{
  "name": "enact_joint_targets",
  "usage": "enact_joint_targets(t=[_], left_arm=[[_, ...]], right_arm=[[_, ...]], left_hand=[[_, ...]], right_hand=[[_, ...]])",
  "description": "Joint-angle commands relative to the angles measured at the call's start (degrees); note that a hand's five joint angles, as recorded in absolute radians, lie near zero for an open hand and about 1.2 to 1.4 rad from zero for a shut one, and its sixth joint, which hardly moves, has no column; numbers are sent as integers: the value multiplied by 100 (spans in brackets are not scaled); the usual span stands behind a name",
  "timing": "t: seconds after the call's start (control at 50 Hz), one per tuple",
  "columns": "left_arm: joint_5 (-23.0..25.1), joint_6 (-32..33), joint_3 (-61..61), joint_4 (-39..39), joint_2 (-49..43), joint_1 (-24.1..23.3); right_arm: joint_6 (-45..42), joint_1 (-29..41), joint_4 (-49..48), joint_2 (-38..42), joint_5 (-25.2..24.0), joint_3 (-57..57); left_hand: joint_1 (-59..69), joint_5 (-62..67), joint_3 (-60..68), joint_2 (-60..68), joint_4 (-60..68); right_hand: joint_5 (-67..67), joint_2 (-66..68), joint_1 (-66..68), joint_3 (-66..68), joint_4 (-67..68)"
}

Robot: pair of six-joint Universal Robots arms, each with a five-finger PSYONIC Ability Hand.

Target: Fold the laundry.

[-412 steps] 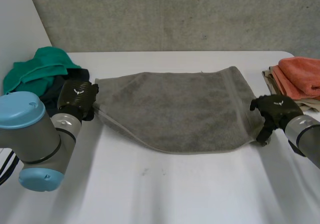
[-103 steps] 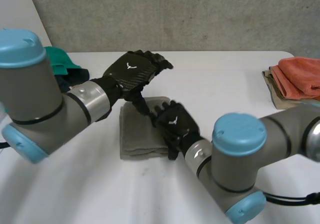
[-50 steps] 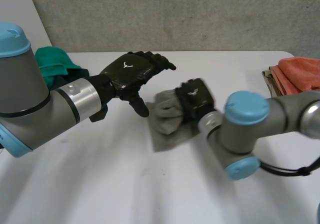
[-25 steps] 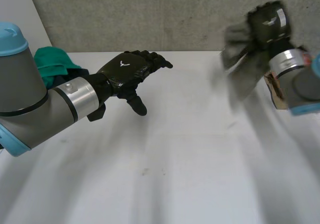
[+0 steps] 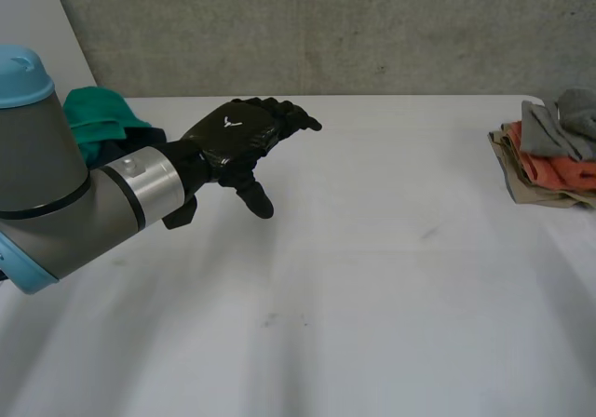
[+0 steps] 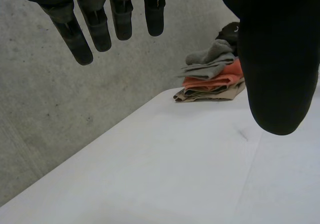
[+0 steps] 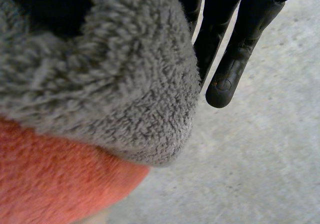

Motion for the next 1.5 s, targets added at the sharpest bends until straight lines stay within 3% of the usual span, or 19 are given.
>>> enact_joint_targets(t=[0.02, 0.06, 0.16, 0.34, 0.46, 0.54, 0.62, 0.68, 0.78, 0.8, 0.9, 0.94, 1.02, 1.12, 1.22, 1.38, 1.46, 1.5], left_arm=[[0, 0, -2, 0, 0, -19], [0, 0, -2, 0, 0, -28], [0, 0, -28, 0, 9, -55], [-18, -9, -37, 0, 176, -55], [-18, -18, -37, 0, 237, -46], [-18, -26, -20, 0, 299, -37], [-61, -176, 33, 9, 448, 7], [-333, -378, 77, 105, 589, 33], [-1246, -580, 77, 649, 896, 217], [-1614, -598, 42, 868, 975, 331], [-2338, -492, -28, 1502, 1160, 814], [-2329, -396, -37, 1669, 1108, 1261], [-2120, 59, 85, 1705, 627, 2183], [-1381, 1053, 463, 1661, -508, 2836], [-1046, 1801, 1139, 1653, -1677, 3013], [-993, 1881, 2721, 1644, -3338, 3197], [-967, 1881, 3407, 1635, -3989, 3215], [-993, 1881, 3654, 1644, -4157, 3241]], right_arm=[[-17, -75, 14, -421, -422, 599], [-8, -75, 49, -658, -396, 791], [53, -207, 312, -1299, -334, 1214], [53, -822, 2789, -2750, -273, 1689], [-61, -1533, 4443, -3225, 438, 1338], [-438, -1850, 4585, -3445, 1053, 881], [-702, -1868, 4120, -3753, 1572, 547], [-554, -1554, 3312, -3955, 1775, 652], [237, -130, 2152, -4657, 1565, 1459], [516, 237, 1793, -4998, 1381, 1852], [1125, 1066, 991, -5598, 450, 3120], [1178, 1713, 858, -5651, -59, 3593], [1030, 2856, 901, -5573, -526, 4131], [599, 3238, 1481, -5204, -396, 4484], [-25, 3387, 1956, -4773, -150, 4607], [-509, 3475, 2071, -4518, 202, 4941], [-492, 3467, 2036, -4509, 158, 5222], [-500, 3449, 2027, -4509, 149, 5327]], left_hand=[[22, 105, 26, 51, 61], [22, 105, 26, 51, 62], [22, 105, 26, 51, 62], [22, 105, 26, 51, 62], [5, 88, 9, 35, 45], [22, 105, 26, 51, 62], [39, 122, 43, 68, 78], [56, 139, 60, 85, 95], [-128, -45, -125, -99, -89], [-296, -213, -292, -266, -256], [-331, -248, -327, -302, -292], [-314, -231, -311, -285, -275], [-264, -181, -260, -234, -224], [-213, -130, -210, -184, -174], [-180, -97, -176, -150, -140], [189, 272, 193, 219, 229], [1130, 1213, 1133, 1159, 1169], [2773, 2856, 2777, 2802, 2812]], right_hand=[[-3718, -4079, -2906, -4039, -4175], [-5044, -5405, -4232, -5365, -5501], [-5381, -5742, -4569, -5702, -5837], [-5381, -5742, -4569, -5702, -5837], [-5381, -5742, -4569, -5702, -5837], [-5381, -5742, -4569, -5702, -5837], [-5381, -5742, -4569, -5702, -5837], [-5381, -5742, -4569, -5702, -5837], [-5381, -5742, -4569, -5702, -5837], [-5381, -5742, -4569, -5702, -5837], [-5381, -5742, -4569, -5702, -5837], [-5381, -5742, -4569, -5702, -5837], [-5381, -5742, -4569, -5702, -5837], [-5381, -5742, -4569, -5702, -5837], [-5381, -5742, -4569, -5702, -5837], [-5381, -5742, -4569, -5702, -5837], [-5381, -5742, -4569, -5702, -5837], [-5381, -5742, -4569, -5702, -5837]])
